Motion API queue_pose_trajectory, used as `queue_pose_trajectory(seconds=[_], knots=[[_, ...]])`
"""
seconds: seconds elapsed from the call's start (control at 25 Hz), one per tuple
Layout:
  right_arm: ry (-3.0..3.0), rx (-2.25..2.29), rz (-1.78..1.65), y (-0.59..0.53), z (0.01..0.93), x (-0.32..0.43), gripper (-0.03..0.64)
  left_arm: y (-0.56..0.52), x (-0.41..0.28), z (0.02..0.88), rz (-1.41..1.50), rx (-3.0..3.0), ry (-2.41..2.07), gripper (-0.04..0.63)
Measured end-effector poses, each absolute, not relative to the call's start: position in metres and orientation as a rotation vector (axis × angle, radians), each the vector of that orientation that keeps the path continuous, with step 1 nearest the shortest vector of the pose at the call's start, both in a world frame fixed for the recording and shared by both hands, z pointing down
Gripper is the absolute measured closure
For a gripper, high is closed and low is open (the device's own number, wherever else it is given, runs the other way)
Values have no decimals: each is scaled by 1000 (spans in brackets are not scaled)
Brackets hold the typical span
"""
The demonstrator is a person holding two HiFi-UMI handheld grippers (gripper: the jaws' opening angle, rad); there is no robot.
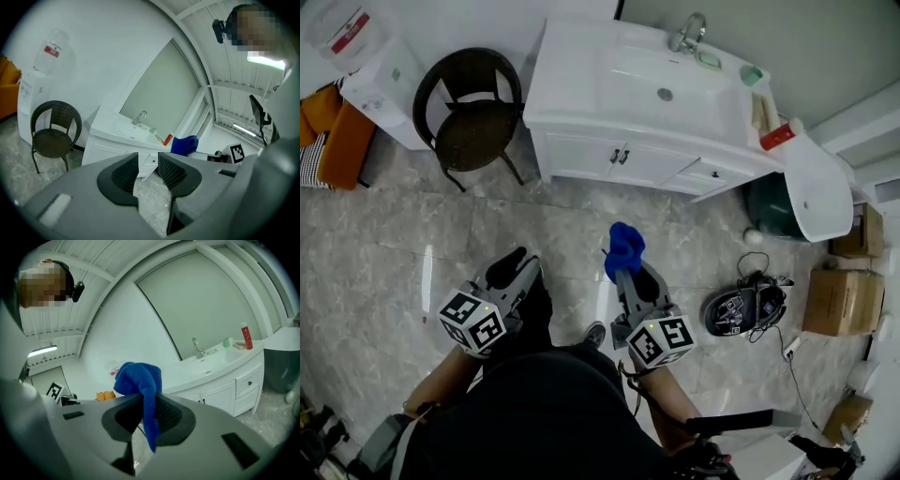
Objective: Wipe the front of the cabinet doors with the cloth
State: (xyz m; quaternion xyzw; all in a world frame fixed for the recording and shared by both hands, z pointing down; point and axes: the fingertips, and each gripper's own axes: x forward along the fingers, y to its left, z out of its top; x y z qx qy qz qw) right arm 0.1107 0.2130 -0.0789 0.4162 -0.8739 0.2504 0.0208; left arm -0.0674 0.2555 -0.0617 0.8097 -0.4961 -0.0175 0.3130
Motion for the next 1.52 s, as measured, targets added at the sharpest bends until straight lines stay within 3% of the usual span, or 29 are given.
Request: queue_pose_trajectory(seconds=[0.4,0.76,1.08,1.52], knots=[[-2560,1473,827,112,-42,41,560,136,-144,-32,38,2176,-1283,463],[-2659,1383,870,14,64,9,560,50,-161,48,91,2153,-1458,463],[-2730,1227,888,-37,187,-58,560,0,-166,159,97,2120,-1524,463],[-3025,969,597,-90,283,-135,560,-70,-215,297,-31,2131,-1722,463]])
